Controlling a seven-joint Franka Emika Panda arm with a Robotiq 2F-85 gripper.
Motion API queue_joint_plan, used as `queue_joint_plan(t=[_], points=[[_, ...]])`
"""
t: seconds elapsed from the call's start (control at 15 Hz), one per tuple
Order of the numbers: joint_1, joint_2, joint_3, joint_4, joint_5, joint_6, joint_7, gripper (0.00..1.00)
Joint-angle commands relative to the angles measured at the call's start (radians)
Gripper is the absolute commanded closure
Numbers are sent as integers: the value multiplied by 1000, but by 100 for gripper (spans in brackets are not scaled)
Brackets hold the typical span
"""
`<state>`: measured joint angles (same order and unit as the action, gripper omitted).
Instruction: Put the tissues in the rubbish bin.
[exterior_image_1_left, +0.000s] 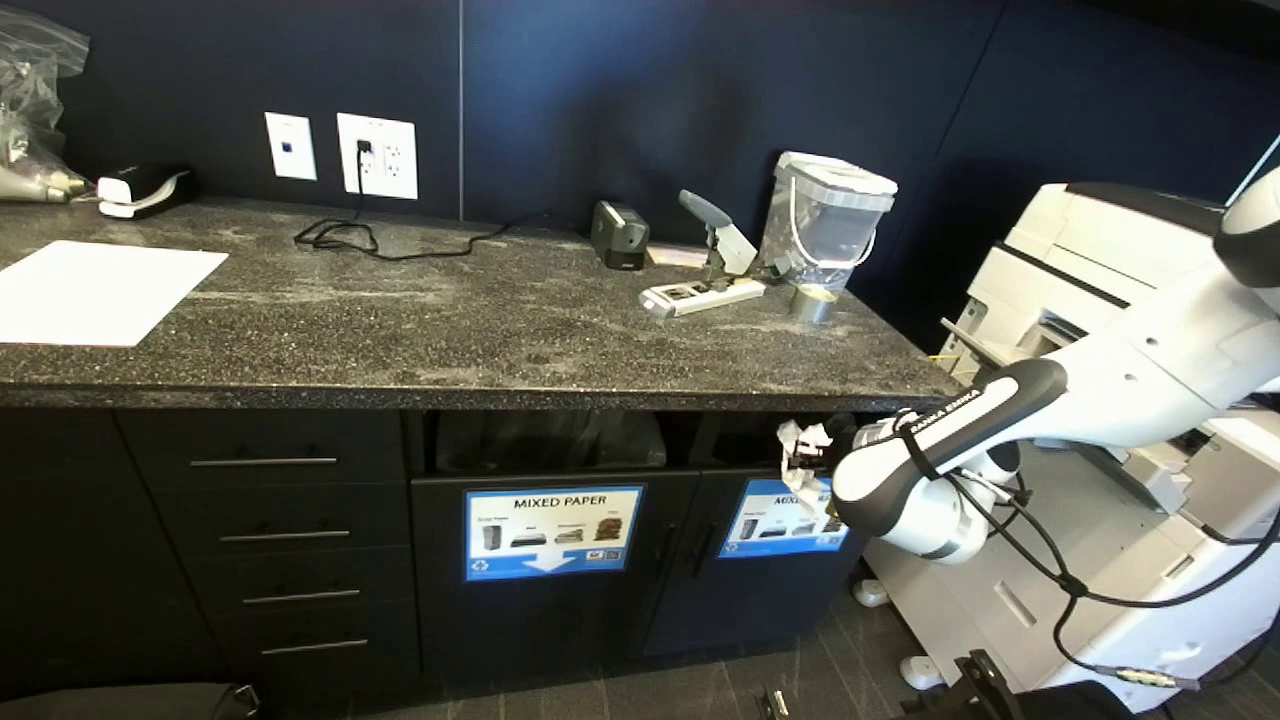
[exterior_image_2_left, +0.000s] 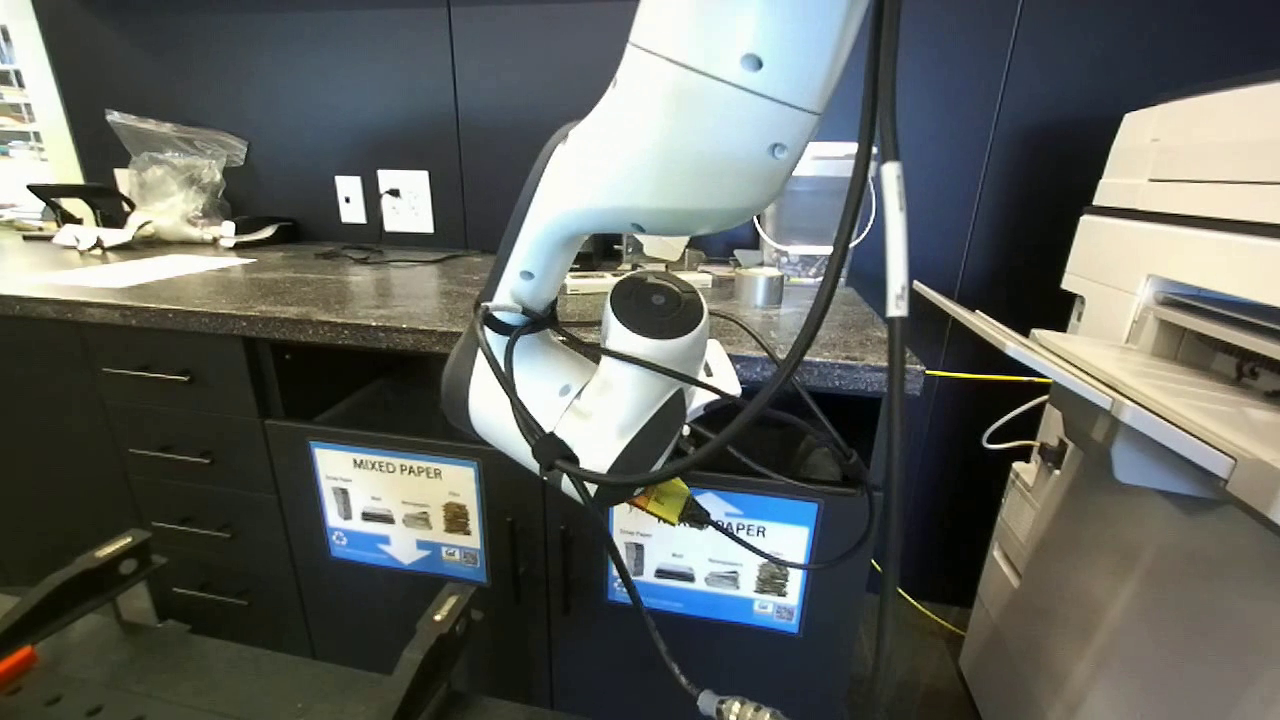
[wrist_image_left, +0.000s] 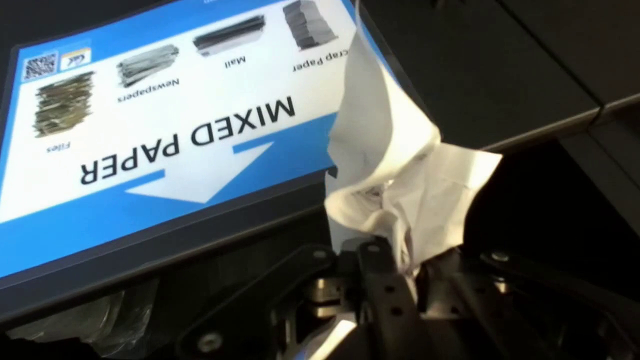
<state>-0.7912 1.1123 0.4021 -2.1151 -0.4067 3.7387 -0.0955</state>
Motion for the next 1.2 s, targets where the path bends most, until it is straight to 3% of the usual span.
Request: queue_joint_plan(t=[0.0,0.6,1.13], points=[[97,81,-46,149,-4,107,104,97],[367,278,-211,460,99,355,238,97],[519,413,-281,680,285,450,277,97]])
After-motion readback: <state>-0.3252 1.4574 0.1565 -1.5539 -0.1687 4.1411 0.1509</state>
